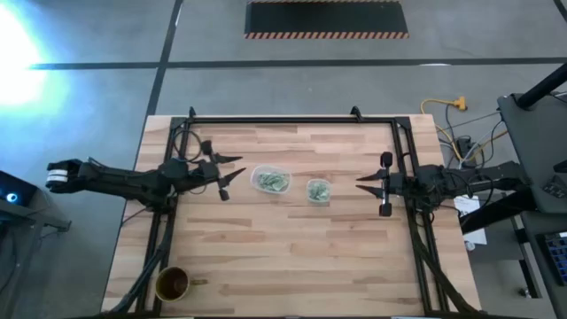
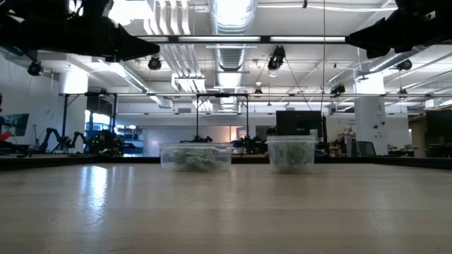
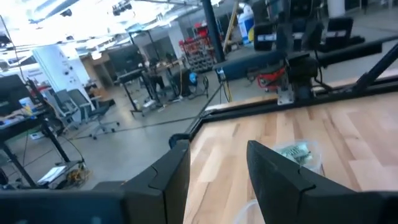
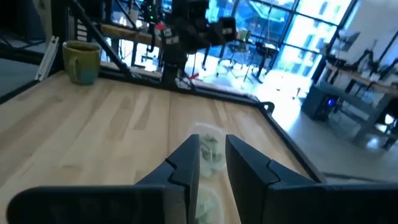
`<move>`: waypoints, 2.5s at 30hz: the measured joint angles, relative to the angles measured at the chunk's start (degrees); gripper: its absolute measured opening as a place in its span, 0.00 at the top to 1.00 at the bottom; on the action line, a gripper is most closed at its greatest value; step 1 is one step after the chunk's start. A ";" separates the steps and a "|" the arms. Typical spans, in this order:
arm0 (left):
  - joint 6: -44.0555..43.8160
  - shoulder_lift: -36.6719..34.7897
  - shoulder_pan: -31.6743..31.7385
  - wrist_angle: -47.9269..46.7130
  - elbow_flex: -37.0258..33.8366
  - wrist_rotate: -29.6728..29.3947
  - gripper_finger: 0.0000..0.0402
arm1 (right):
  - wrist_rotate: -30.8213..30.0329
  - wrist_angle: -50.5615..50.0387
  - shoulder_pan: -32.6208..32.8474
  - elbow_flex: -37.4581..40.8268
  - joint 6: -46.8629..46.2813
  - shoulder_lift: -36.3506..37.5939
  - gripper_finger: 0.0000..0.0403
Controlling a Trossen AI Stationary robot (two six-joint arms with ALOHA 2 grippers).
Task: Pick and place items into bin
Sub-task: Return to Home Position
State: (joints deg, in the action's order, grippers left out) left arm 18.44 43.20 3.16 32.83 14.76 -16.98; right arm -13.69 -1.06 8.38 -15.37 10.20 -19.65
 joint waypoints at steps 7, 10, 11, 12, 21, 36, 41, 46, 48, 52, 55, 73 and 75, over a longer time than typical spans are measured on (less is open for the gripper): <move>-1.80 -6.65 0.00 0.30 -6.22 3.90 0.65 | 9.98 0.12 -4.74 1.86 -2.31 2.85 0.83; -2.65 -8.87 0.00 3.87 -9.50 3.87 0.65 | 10.79 0.22 -5.68 2.39 -2.50 4.24 0.83; -2.72 -9.64 0.00 5.02 -10.18 3.88 0.65 | 10.91 0.20 -5.78 2.55 -2.58 4.67 0.83; -2.80 -10.52 0.00 6.09 -10.95 3.88 0.65 | 10.94 0.26 -5.83 2.69 -2.62 5.04 0.83; -2.53 -16.82 0.22 4.60 -14.26 3.61 0.65 | 10.83 -2.28 -5.82 3.91 -1.81 10.95 0.83; -2.80 -31.92 -0.28 -9.85 -14.31 3.93 0.65 | 10.16 -9.42 -5.77 4.54 -1.05 19.63 0.83; -3.23 -39.97 -0.28 -18.43 -14.33 5.11 0.65 | 9.02 -7.91 -5.77 6.00 -2.11 19.66 0.83; -4.55 -41.17 -0.50 -21.85 -14.27 6.71 0.65 | 9.01 -0.40 -5.78 10.78 -2.11 19.59 0.83; -4.55 -40.96 -0.59 -22.40 -14.26 6.89 0.65 | 9.00 1.71 -5.79 11.95 -2.12 19.64 0.83; -5.12 -41.75 -0.74 -25.87 -14.26 7.06 0.65 | 9.03 2.76 -5.81 12.98 -2.92 19.64 0.83; -6.12 -41.61 -0.74 -27.69 -14.31 7.13 0.65 | 9.11 2.59 -5.81 13.96 -4.22 19.63 0.83; -8.90 -40.82 -0.72 -30.26 -14.37 7.24 0.65 | 10.73 1.91 -5.77 14.87 -6.84 16.43 0.83; -8.90 -40.85 -0.72 -30.26 -14.35 7.24 0.65 | 10.73 1.92 -5.77 14.86 -6.79 16.43 0.83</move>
State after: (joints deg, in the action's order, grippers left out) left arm 9.54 2.35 2.44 2.57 0.40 -9.74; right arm -2.96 0.86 2.61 -0.51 3.41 -3.22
